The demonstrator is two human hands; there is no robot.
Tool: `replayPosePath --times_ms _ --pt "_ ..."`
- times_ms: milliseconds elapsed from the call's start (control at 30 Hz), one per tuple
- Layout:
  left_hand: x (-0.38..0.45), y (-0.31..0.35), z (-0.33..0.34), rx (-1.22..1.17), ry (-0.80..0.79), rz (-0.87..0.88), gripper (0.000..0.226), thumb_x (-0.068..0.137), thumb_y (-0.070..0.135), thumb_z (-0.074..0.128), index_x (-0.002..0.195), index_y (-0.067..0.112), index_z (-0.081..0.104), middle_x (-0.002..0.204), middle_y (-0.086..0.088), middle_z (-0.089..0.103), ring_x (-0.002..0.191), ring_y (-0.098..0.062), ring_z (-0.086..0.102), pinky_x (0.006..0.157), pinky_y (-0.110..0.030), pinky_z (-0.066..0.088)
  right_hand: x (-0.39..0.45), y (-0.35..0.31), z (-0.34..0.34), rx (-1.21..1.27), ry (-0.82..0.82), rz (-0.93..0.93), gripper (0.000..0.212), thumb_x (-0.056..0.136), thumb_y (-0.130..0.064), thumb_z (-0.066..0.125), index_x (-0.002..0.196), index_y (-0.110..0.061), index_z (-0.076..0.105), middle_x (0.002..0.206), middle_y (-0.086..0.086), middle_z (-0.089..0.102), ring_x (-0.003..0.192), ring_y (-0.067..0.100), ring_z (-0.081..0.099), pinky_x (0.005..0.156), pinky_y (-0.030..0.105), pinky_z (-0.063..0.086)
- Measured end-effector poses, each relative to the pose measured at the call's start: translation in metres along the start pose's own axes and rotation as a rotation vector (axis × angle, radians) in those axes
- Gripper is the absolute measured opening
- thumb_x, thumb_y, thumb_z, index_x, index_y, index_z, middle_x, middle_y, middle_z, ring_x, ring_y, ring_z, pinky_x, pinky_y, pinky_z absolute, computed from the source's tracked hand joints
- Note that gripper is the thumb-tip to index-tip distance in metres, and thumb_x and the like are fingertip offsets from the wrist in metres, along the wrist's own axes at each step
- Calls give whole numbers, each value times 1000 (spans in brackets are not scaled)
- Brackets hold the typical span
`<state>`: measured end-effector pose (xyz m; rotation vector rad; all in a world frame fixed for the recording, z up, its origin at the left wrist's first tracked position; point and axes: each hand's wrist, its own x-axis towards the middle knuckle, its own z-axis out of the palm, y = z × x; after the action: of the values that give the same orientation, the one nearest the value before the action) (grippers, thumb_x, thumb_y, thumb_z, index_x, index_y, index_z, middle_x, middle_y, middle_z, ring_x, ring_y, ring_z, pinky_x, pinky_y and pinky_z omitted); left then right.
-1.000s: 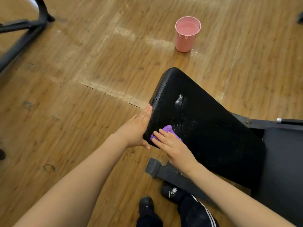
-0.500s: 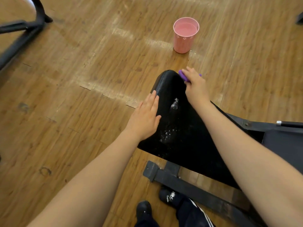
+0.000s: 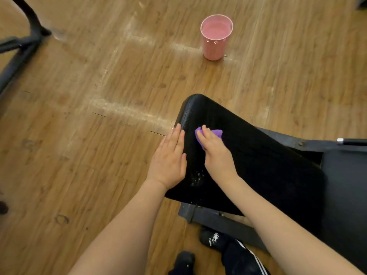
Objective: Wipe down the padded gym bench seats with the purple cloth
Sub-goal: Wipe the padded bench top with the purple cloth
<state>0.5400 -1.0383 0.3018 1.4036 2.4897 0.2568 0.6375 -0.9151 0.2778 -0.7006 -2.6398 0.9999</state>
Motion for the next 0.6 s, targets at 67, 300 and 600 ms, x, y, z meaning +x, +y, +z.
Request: replayPosePath --times_ms 67,300,600 --pt "0 -1 1 -7 9 17 61 90 24 30 142 -9 33 151 -25 29 138 -36 33 105 -51 40 -20 -1 6 -35 5 -28 65 72 19 65 131 -2 50 136 16 50 126 26 48 106 40 30" --pt "0 -5 4 -38 38 39 62 86 20 30 141 -9 35 151 -23 30 138 -36 34 108 -46 38 44 10 -44 123 207 143 47 88 10 50 132 -5 51 140 10 47 133 21 40 109 22 23" --pt "1 -7 9 -59 92 50 62 85 21 31 139 -9 39 149 -24 34 135 -36 40 103 -43 40 88 17 -25 186 28 152 51 94 -9 52 142 -17 38 149 -2 36 137 10 30 106 13 16"
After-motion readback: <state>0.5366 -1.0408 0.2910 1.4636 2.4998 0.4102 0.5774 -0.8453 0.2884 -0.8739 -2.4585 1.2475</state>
